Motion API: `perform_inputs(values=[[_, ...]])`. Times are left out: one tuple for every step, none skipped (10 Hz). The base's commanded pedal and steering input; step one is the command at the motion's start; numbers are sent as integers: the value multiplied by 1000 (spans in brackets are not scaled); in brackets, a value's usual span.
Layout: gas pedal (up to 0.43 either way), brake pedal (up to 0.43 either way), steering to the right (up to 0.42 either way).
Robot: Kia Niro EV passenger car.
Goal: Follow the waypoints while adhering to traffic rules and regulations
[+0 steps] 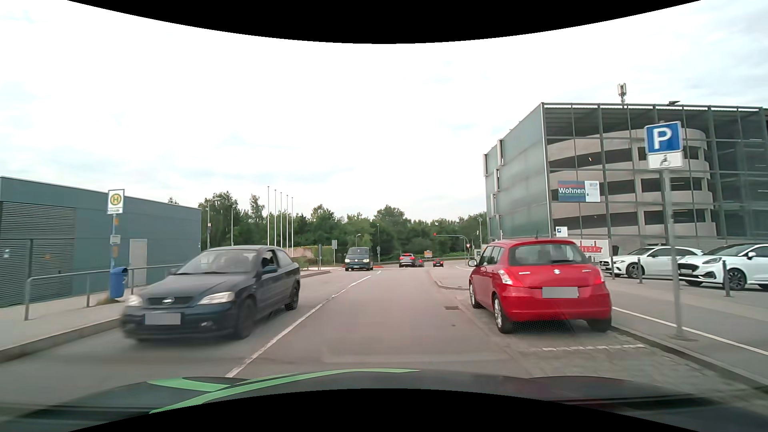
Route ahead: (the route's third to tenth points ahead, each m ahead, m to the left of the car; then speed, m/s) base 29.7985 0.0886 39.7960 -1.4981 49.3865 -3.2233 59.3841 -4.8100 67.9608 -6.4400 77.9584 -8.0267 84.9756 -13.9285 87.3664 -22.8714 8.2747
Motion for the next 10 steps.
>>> perform_inputs(values=[[20,0,15],[20,0,14],[8,0,14],[8,0,14],[8,0,14],[8,0,16],[8,0,17],[8,0,18],[8,0,20],[8,0,22]])
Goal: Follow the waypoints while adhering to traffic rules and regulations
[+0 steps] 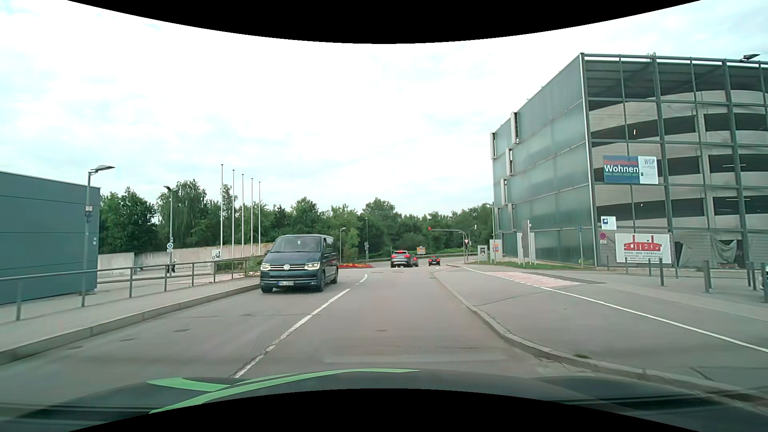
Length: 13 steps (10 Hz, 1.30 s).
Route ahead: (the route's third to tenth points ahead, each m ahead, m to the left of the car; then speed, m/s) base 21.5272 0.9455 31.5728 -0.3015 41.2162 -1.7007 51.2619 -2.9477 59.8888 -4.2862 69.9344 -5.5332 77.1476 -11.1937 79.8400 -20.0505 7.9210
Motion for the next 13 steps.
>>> perform_inputs(values=[[8,0,24],[8,0,24],[8,0,24],[8,0,24],[8,0,24],[8,0,24],[8,0,24],[8,0,24],[8,0,24],[8,0,24],[8,0,24],[8,0,23],[8,0,23]])
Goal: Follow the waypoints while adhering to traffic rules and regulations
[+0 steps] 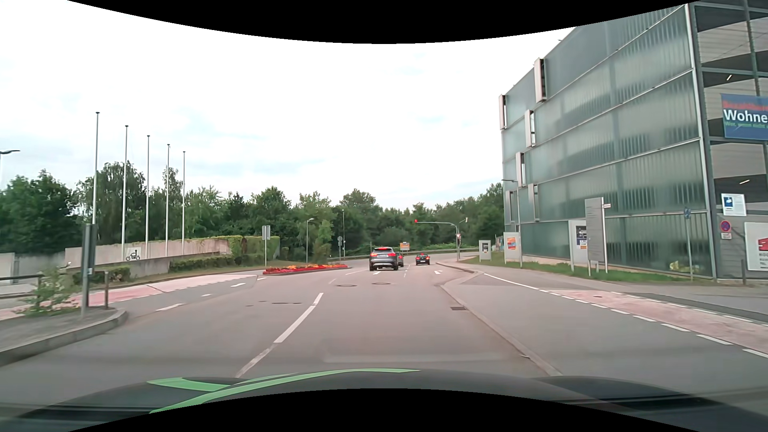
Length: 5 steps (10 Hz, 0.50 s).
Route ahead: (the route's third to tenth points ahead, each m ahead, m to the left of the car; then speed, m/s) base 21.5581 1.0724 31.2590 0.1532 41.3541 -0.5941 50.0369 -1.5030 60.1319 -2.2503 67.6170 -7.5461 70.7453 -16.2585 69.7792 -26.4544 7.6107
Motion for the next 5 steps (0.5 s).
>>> perform_inputs(values=[[8,0,23],[8,0,23],[8,0,24],[8,0,25],[8,0,27]])
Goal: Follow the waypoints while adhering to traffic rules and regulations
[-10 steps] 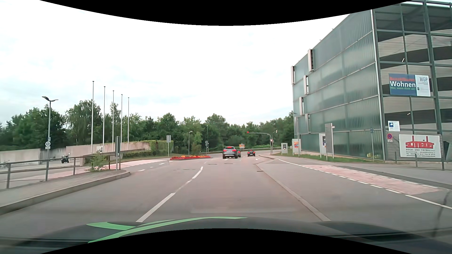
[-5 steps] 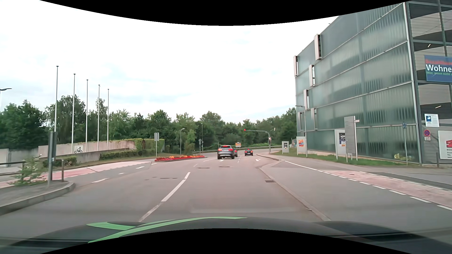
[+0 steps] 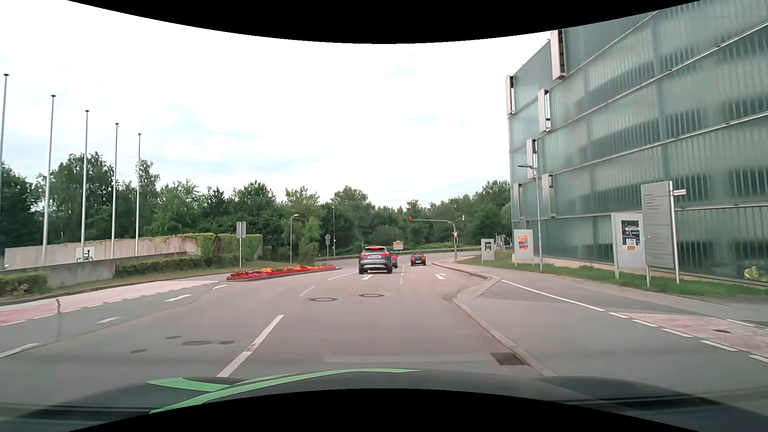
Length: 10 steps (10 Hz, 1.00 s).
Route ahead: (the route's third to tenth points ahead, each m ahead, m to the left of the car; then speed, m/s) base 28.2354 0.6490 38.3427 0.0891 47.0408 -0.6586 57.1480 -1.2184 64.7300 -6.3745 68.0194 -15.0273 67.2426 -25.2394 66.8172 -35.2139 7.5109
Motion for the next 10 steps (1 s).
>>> perform_inputs(values=[[8,0,30],[8,0,32],[8,0,34],[8,0,40],[8,0,44],[8,0,47],[8,0,51],[8,0,56],[0,0,64],[0,0,69]])
